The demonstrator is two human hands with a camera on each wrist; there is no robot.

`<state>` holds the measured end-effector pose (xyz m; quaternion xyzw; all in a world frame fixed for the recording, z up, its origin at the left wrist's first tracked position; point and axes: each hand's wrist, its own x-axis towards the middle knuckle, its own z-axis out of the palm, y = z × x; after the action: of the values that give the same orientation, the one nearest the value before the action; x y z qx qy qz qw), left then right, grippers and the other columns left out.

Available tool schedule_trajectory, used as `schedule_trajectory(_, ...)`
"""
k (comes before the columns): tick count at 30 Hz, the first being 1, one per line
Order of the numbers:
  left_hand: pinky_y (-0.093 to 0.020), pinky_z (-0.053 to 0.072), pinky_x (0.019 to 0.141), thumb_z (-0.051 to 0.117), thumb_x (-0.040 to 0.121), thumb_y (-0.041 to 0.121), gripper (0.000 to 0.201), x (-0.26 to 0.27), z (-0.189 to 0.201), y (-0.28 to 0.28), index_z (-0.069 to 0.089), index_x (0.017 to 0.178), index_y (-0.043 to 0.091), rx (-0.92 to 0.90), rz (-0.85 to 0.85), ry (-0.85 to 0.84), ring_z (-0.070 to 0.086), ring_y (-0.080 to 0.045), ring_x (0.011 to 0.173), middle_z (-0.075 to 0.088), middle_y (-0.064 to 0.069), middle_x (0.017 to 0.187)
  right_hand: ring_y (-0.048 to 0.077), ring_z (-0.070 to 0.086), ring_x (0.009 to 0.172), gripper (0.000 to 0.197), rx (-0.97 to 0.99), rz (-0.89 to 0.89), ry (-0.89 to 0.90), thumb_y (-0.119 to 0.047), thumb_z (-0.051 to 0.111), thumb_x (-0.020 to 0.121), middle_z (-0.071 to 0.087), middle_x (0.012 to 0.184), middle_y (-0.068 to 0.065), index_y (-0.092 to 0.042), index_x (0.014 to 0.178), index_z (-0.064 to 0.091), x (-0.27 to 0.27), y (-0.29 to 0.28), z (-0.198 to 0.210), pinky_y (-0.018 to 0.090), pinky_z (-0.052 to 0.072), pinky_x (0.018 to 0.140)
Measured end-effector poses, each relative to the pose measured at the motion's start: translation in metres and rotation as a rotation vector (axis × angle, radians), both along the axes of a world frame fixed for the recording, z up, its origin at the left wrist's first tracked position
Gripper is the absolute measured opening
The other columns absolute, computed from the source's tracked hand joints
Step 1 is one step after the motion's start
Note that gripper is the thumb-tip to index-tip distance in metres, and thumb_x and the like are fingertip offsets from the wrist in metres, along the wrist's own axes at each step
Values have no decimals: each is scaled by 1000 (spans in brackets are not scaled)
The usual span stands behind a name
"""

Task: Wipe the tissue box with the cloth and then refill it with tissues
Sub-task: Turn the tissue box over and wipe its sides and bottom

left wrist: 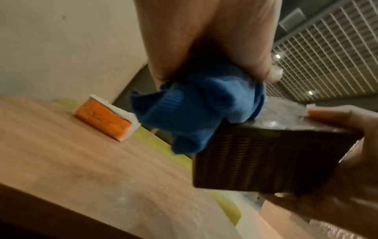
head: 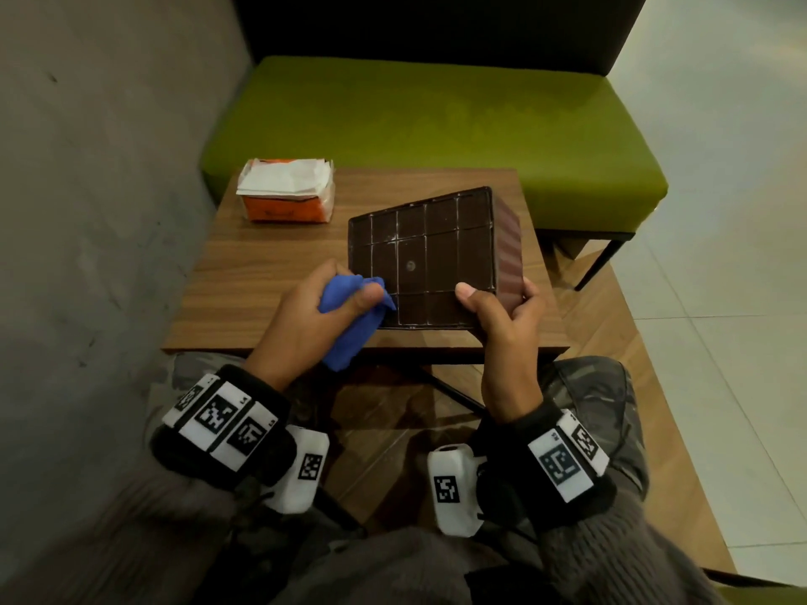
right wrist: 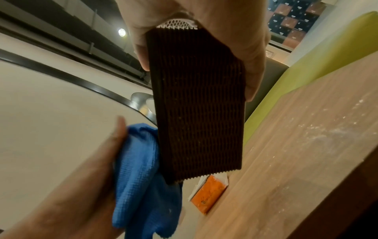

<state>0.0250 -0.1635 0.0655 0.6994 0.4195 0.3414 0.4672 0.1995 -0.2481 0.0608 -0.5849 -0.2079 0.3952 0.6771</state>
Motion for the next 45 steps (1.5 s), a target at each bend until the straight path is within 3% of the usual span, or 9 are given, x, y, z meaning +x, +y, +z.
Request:
schedule_trajectory(3,-36,43,68,55,69,71,50,6,-6,-1,53,76,22,-24,2,79,51,-16,68,52,-3,74,21,64,110,103,-8,-4,-31,-42,78,50,58,122,10,-15,135,29,-2,-1,-1,45,52,98)
schedule_trajectory(9,-14,38,79,72,64,55,64,11,-15,-5,37,106,22,74,163,116,50,-8,98,46,1,105,17,65,104,101,22,-21,-33,-36,79,51,60,116,4,-15,136,29,3,-1,3,41,55,95)
schedule_trajectory(12,-22,41,81,58,78,55,46,19,-14,-15,35,105,26,37,209,108,50,-15,102,44,-3,112,21,63,110,104,-5,-30,-40,-42,78,49,55,125,10,-16,136,28,-1,1,1,44,53,97)
schedule_trajectory(16,1,33,77,68,80,30,43,21,-12,-24,36,109,28,106,80,227,42,-5,104,32,0,119,20,61,111,99,-11,-57,-66,-45,78,49,50,131,13,-18,132,30,-2,1,-2,44,54,96)
schedule_trajectory(19,6,32,78,73,77,26,37,14,-7,-19,50,106,28,207,100,180,44,-1,99,37,0,116,20,61,112,100,-14,-61,-80,-47,77,50,50,132,13,-16,133,30,-3,1,-3,43,53,97)
schedule_trajectory(26,-9,39,85,72,80,18,17,22,5,-17,62,92,10,430,31,127,50,-6,95,48,0,104,24,62,112,103,-44,-54,0,-45,79,46,51,131,13,-17,132,30,-5,4,-7,45,54,95)
schedule_trajectory(30,-30,47,86,68,80,20,15,13,-4,-27,65,94,17,451,-177,190,53,-15,101,48,4,108,19,64,105,95,-28,-98,68,-41,78,46,57,122,9,-18,127,33,5,1,-6,36,56,87)
schedule_trajectory(36,-7,42,80,71,79,9,11,14,2,-16,68,89,8,227,-47,29,57,0,92,56,-6,101,20,62,111,102,-67,-61,-38,-48,77,47,53,129,9,-18,132,30,3,3,-4,43,53,96)
schedule_trajectory(45,-6,43,76,71,79,8,8,18,4,-18,66,85,11,187,27,17,56,4,88,55,-1,97,23,58,115,104,-72,-47,-82,-49,81,47,48,133,11,-21,133,29,4,7,-8,45,52,97)
